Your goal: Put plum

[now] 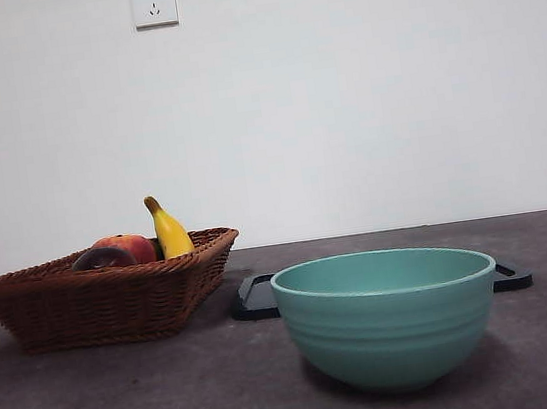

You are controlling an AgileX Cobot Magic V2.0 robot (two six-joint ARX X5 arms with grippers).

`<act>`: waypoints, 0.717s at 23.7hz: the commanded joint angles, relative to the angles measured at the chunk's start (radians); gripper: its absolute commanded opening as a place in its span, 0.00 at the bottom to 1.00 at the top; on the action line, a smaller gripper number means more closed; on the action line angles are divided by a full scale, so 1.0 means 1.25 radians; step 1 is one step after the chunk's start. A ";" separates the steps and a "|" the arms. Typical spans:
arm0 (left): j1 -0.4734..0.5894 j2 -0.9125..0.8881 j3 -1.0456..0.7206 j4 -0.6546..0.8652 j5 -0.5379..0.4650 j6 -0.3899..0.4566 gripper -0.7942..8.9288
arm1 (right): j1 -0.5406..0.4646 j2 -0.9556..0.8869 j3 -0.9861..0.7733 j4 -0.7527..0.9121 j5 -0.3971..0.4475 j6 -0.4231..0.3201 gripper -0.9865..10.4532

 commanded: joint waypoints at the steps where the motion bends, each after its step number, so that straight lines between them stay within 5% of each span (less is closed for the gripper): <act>1: -0.002 0.006 0.008 0.004 0.004 0.015 0.47 | 0.004 -0.004 0.014 0.010 -0.001 -0.009 0.36; 17: -0.002 0.006 0.008 0.004 0.004 0.015 0.44 | 0.004 -0.005 0.014 0.009 0.004 -0.009 0.35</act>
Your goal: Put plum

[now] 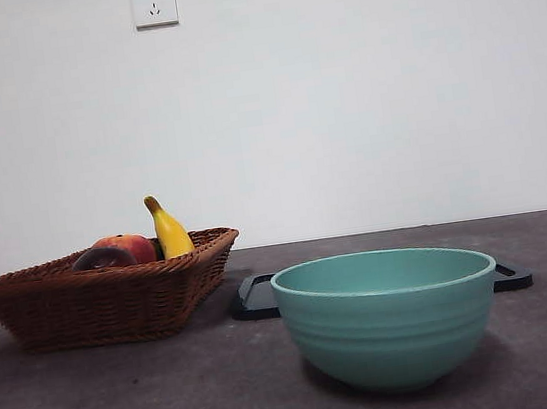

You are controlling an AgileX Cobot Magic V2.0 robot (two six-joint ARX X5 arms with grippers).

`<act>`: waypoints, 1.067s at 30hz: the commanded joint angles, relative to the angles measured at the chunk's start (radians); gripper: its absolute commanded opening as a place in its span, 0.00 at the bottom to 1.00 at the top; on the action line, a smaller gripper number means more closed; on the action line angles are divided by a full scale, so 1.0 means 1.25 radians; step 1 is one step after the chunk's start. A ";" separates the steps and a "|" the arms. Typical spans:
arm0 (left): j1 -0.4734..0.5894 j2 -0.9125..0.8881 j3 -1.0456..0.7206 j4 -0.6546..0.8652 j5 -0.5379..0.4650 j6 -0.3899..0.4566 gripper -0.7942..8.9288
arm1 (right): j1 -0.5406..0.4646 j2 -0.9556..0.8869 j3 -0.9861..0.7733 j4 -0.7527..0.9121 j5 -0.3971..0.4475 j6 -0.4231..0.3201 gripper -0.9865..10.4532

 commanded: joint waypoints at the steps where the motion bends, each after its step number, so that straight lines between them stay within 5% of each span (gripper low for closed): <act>1: -0.002 0.006 0.008 0.004 0.004 0.015 0.39 | 0.004 0.005 0.014 0.008 0.000 -0.007 0.34; 6: -0.002 0.006 0.008 0.004 0.004 0.015 0.08 | 0.004 0.005 0.014 0.006 0.001 -0.019 0.09; 32: -0.002 0.006 0.008 0.004 0.004 0.015 0.09 | 0.004 0.005 0.014 0.011 0.004 -0.028 0.09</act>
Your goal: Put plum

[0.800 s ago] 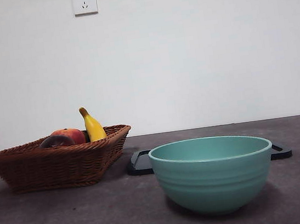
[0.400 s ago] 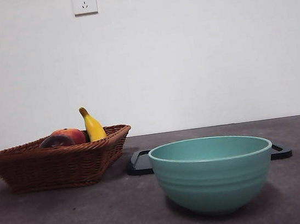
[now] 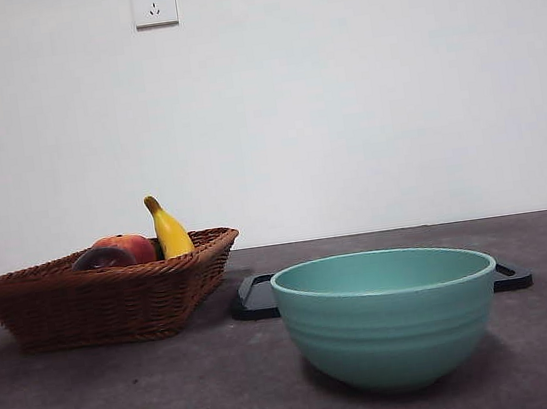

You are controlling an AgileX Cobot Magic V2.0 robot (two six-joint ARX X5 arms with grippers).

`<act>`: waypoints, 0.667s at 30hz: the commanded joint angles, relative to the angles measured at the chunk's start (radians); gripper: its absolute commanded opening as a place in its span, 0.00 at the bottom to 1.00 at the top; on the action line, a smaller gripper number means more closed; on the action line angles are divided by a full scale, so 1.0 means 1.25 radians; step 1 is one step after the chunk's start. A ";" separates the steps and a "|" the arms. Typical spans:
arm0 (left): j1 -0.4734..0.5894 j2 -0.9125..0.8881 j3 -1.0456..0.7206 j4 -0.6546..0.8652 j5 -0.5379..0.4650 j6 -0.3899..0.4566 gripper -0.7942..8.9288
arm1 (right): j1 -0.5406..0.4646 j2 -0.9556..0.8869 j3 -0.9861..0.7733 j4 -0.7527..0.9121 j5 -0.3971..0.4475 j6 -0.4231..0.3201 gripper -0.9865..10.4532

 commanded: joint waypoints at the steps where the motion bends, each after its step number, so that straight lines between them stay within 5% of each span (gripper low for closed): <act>1: -0.002 0.006 0.008 0.004 0.004 0.014 0.09 | 0.004 0.005 0.014 0.008 0.002 -0.009 0.09; 7: 0.005 -0.014 0.008 0.059 -0.022 0.056 0.09 | 0.004 0.005 0.014 0.008 0.002 -0.009 0.09; 14: 0.096 -0.154 -0.078 0.493 -0.120 0.037 0.09 | 0.004 0.005 0.014 0.008 0.001 -0.009 0.09; 20: 0.164 -0.329 -0.307 0.812 -0.331 0.020 0.09 | 0.004 0.005 0.014 0.008 0.001 -0.009 0.09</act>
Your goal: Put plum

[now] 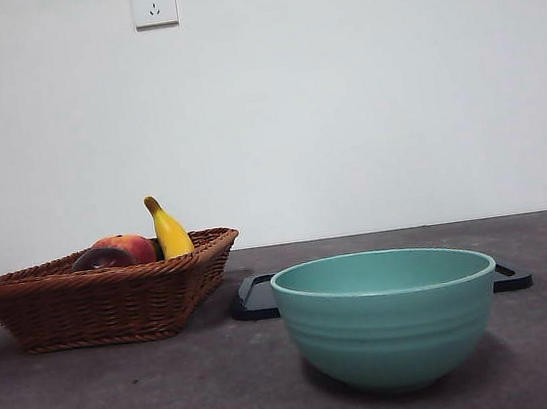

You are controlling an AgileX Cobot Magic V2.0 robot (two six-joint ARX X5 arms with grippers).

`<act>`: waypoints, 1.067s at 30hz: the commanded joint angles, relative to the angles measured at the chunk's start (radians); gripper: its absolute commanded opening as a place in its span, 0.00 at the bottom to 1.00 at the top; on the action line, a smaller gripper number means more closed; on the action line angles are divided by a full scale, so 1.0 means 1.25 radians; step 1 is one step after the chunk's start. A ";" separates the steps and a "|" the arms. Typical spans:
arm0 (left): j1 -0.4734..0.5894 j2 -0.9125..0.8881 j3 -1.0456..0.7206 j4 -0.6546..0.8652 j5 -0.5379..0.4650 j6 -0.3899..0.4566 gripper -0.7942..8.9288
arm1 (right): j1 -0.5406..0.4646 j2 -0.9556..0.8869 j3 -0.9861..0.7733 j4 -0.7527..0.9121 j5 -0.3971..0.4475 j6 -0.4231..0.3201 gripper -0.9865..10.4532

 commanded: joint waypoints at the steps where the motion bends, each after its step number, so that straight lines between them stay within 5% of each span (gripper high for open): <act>1: 0.021 -0.069 -0.097 0.100 -0.095 -0.012 0.09 | 0.004 0.005 0.014 0.008 0.001 -0.009 0.09; 8: 0.061 -0.228 -0.297 0.116 -0.204 -0.019 0.09 | 0.004 0.004 0.014 0.008 0.001 -0.009 0.09; 18: 0.090 -0.356 -0.466 0.094 -0.207 -0.078 0.09 | 0.004 0.005 0.014 0.008 0.001 -0.009 0.09; 32: 0.105 -0.401 -0.523 -0.012 -0.208 -0.081 0.09 | 0.004 0.004 0.014 0.008 0.001 -0.009 0.09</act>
